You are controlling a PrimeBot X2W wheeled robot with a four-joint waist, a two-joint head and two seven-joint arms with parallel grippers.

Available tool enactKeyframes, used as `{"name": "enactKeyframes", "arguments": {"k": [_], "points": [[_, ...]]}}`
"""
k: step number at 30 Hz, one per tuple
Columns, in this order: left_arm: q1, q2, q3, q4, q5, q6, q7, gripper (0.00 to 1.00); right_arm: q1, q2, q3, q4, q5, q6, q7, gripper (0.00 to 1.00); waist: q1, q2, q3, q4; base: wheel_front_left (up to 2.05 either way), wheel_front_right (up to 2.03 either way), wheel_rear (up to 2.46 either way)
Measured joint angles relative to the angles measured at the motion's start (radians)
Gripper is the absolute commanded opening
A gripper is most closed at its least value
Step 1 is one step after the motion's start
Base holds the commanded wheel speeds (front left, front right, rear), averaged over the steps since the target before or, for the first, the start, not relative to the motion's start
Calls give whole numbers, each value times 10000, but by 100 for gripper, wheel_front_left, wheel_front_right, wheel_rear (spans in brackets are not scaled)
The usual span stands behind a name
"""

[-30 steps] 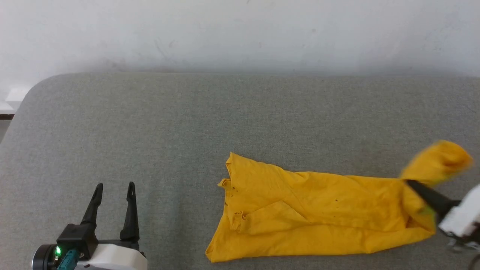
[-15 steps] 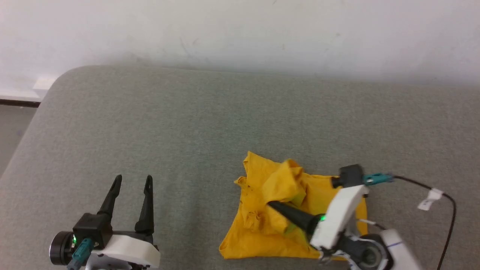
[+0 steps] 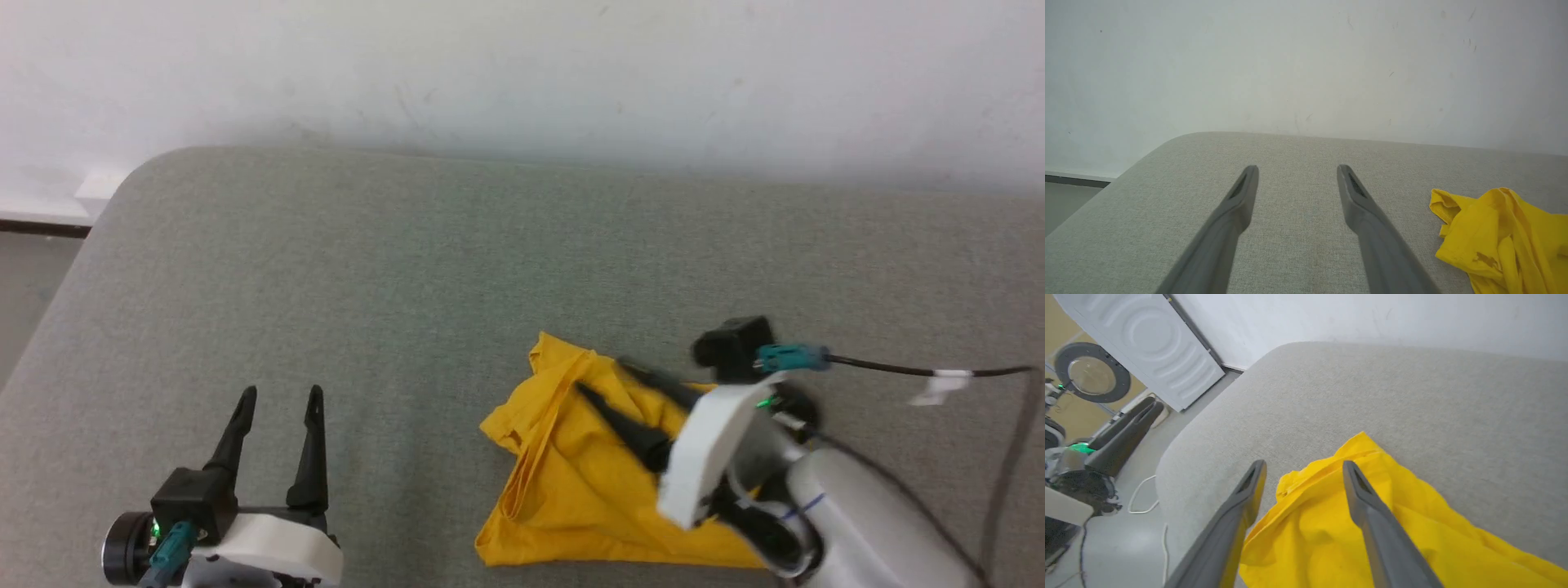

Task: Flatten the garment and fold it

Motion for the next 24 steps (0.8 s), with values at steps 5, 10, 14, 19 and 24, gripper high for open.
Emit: {"name": "enactKeyframes", "arguments": {"k": [5, 10, 14, 19, 24], "points": [[46, -36, 167, 6, 0, 0, 0, 100, 86, -610, -1419, -464, -2729, 0, -1423, 100, 0, 0, -26, -373, 0, 0, 0], [105, -90, 330, 0, 0, 12, 0, 100, 1371, -583, -3551, -1496, -4631, 0, -1981, 100, 0, 0, -92, -745, 0, 0, 0], [430, -140, 504, -63, -4, 104, 0, 100, 2535, -391, -4777, -2646, -5141, 0, -1979, 100, -1, 0, -200, -1052, 0, 0, 0], [643, -178, 642, -127, -15, 117, 2, 100, 3551, -88, -5534, -3672, -5237, 0, -2052, 100, 0, 0, -293, -1406, 0, 0, 0], [701, -194, 721, -134, -38, 119, 2, 100, 4271, 238, -5910, -4079, -5235, 0, -2061, 100, 0, 0, -373, -1602, 0, 0, 0]]}}
